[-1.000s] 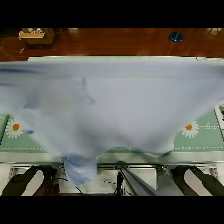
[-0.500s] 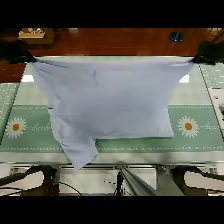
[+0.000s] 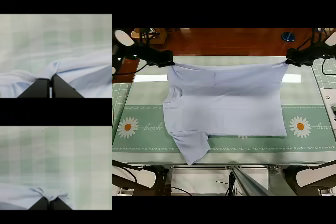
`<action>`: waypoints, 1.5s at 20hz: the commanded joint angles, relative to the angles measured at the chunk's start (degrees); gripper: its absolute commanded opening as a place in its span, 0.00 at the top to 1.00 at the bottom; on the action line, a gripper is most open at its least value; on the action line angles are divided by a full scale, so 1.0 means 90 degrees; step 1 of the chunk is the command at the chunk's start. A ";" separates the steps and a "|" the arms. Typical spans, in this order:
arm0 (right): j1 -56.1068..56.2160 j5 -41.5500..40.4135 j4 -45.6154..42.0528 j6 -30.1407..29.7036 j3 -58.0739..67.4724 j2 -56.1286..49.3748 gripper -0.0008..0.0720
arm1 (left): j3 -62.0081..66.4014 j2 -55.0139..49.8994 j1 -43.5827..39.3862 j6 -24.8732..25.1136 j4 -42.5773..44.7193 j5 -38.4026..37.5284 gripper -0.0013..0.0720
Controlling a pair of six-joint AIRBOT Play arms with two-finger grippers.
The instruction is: Fold the shirts.
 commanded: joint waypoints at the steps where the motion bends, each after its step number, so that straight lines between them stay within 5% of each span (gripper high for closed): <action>1: 0.0010 -0.0697 0.0019 0.0015 0.0000 -0.0398 0.96 | -0.0005 -0.0563 -0.0129 0.0000 -0.0007 0.0661 0.95; 6: 0.0000 -0.0624 -0.0012 0.0078 0.0000 -0.0503 0.96 | -0.0012 -0.0833 -0.0117 0.0002 0.0024 0.0687 0.95; 12: -0.0078 0.1787 -0.0398 0.0041 0.0000 -0.0376 0.96 | 0.0010 -0.0614 0.0044 -0.0005 0.0410 -0.1574 0.95; 15: -0.0078 0.2363 -0.0328 0.0107 -0.0002 -0.0359 0.96 | 0.0007 -0.0583 0.0017 -0.0078 0.0408 -0.2035 0.95; 24: -0.0078 0.1860 -0.0274 0.0129 -0.0595 -0.0440 0.96 | -0.0027 -0.0979 0.0005 -0.0627 0.0634 -0.1897 0.94; 25: -0.0080 0.1797 -0.0274 0.0087 -0.0595 -0.0437 0.94 | -0.0017 -0.0969 0.0005 -0.0612 0.0631 -0.1877 0.89; 28: -0.0129 0.1846 -0.0330 -0.0321 -0.0435 -0.0299 0.60 | 0.0211 -0.0840 0.0131 -0.0194 0.0648 -0.2110 0.36; 30: -0.0238 0.2244 -0.0549 -0.0726 -0.0143 -0.0092 0.51 | 0.0457 -0.0610 0.0391 0.0148 0.0719 -0.2390 0.32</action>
